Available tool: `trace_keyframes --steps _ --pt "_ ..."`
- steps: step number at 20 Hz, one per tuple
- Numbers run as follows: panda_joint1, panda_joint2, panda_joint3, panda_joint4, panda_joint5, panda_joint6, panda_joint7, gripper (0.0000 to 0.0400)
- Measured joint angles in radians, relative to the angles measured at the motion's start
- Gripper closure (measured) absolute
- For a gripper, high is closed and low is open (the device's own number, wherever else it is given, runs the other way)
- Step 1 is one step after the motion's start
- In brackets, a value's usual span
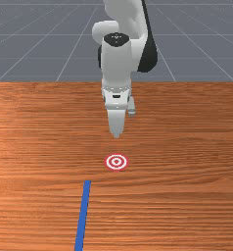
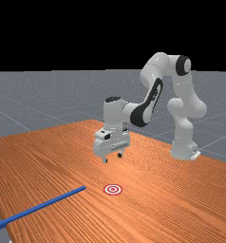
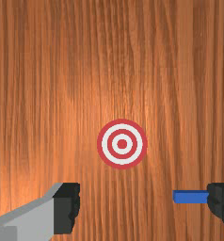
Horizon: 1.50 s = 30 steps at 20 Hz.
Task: Pull the pivot to the target area
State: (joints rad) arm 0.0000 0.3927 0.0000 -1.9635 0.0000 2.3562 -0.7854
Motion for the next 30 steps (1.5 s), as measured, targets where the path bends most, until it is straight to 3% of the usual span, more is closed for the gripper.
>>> trace_keyframes --steps 1,2,3,5,6,7,8,10,12,14,15,17,19,22,25,28,29,30 --pt "0.000 0.000 0.000 0.000 0.000 0.000 0.000 0.0157" --pt "0.000 0.000 0.000 0.000 0.000 0.000 0.000 0.0252" --pt "0.000 0.000 0.000 0.000 0.000 0.000 0.000 0.0310" --pt "0.000 0.000 0.000 0.000 0.000 0.000 0.000 0.0367" --pt "-0.003 0.001 0.003 0.000 0.006 0.003 -0.006 0.0223" --pt "-0.001 0.004 0.001 0.000 0.000 0.006 -0.007 0.0135" --pt "-0.012 0.008 0.013 -0.001 -0.006 0.011 -0.075 0.0082" --pt "-0.028 0.010 0.024 -0.001 -0.012 0.011 -0.157 0.0029" --pt "-0.065 0.011 0.051 0.000 -0.026 0.010 -0.352 0.0006" --pt "-0.060 0.011 0.032 0.000 -0.016 0.010 -0.270 0.0003" --pt "-0.088 0.012 0.055 0.001 -0.029 0.010 -0.425 0.0000" --pt "-0.098 0.013 0.051 0.003 -0.027 0.009 -0.435 0.0000" --pt "-0.133 0.016 0.071 0.007 -0.038 0.007 -0.596 0.0000" --pt "-0.135 0.018 0.042 0.012 -0.022 0.005 -0.498 0.0000" --pt "-0.201 0.028 0.075 0.027 -0.040 -0.001 -0.786 0.0000" --pt "-0.256 0.042 0.082 0.050 -0.046 -0.010 -0.941 0.0000" --pt "-0.290 0.050 0.101 0.061 -0.058 -0.015 -1.095 0.0000" --pt "-0.291 0.054 0.083 0.069 -0.048 -0.018 -1.028 0.0000"
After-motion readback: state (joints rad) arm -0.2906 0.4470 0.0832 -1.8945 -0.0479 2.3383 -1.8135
